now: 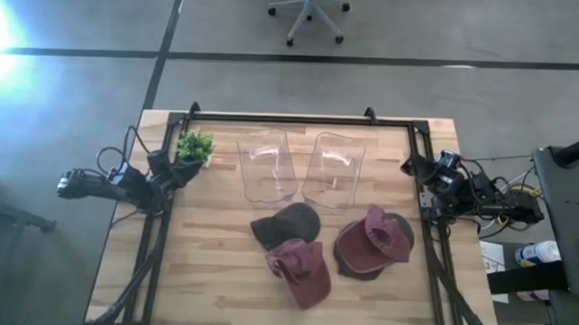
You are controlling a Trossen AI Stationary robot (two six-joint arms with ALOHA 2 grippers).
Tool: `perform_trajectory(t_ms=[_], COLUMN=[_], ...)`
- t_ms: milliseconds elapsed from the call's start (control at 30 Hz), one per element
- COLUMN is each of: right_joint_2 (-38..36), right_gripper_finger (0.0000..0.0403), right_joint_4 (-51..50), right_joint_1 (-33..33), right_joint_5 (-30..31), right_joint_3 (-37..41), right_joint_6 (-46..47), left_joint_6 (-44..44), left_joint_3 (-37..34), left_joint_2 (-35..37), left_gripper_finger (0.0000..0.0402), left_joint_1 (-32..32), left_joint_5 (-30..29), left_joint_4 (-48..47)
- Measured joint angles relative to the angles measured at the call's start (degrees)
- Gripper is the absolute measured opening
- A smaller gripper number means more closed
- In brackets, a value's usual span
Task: Pick & Place hat
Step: Put the right red cap into the right transparent bin
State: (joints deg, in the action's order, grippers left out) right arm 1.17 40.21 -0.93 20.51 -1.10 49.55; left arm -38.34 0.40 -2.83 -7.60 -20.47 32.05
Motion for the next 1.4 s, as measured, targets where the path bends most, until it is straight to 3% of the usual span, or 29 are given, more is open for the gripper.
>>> perform_trajectory(t_ms=[167, 233, 367, 500, 633, 733, 833, 1033, 1200, 1400], right_joint_2=[4.66, 7.55, 14.3, 23.8, 31.69, 36.43, 40.26, 47.36, 52.74, 58.23], right_gripper_finger=[0.0077, 0.0104, 0.0129, 0.0115, 0.0102, 0.0114, 0.0149, 0.0236, 0.0282, 0.0297], right_joint_4=[-2.86, -9.5, -42.94, -75.32, -92.04, -102.24, -109.12, -113.19, -116.06, -117.77], right_joint_1=[-0.04, -0.05, -0.07, -0.05, -0.07, -0.07, -0.06, -2.93, -9.09, -15.53], right_joint_5=[-1.24, -3.52, -9.59, -10.88, -17.46, -21.24, -26.02, -34.3, -35.62, -33.71], right_joint_3=[-2.56, -6.36, -19.51, -34.21, -46.58, -53.64, -58.54, -64.67, -66.67, -64.47], right_joint_6=[1.84, 1.92, 1.45, 2.25, 1.19, 5.4, 8.18, 9.0, 10.79, 11.07], left_joint_6=[1.71, 2.71, 2.65, 2.04, 1.66, 2.27, 3.13, 4.01, 4.02, 4.45], left_joint_3=[0.18, 0.52, 1.29, 1.27, 1.27, 1.27, 1.27, 1.27, 1.27, 1.27], left_joint_2=[0.0, -0.02, 0.0, 0.0, -0.04, -0.04, -0.04, -0.04, -0.04, -0.04], left_gripper_finger=[0.0, 0.0, 0.0, 0.0, 0.0, 0.0, 0.0, 0.0, 0.0, 0.0], left_joint_1=[0.01, 0.0, 0.02, 0.01, 0.0, 0.0, 0.0, 0.0, 0.01, 0.0], left_joint_5=[-2.21, -3.96, -5.18, -4.86, -4.68, -4.34, -4.19, -3.91, -1.82, -1.29], left_joint_4=[0.36, 0.26, 0.48, 0.27, -1.06, -2.03, -2.68, -4.14, -4.95, -5.13])
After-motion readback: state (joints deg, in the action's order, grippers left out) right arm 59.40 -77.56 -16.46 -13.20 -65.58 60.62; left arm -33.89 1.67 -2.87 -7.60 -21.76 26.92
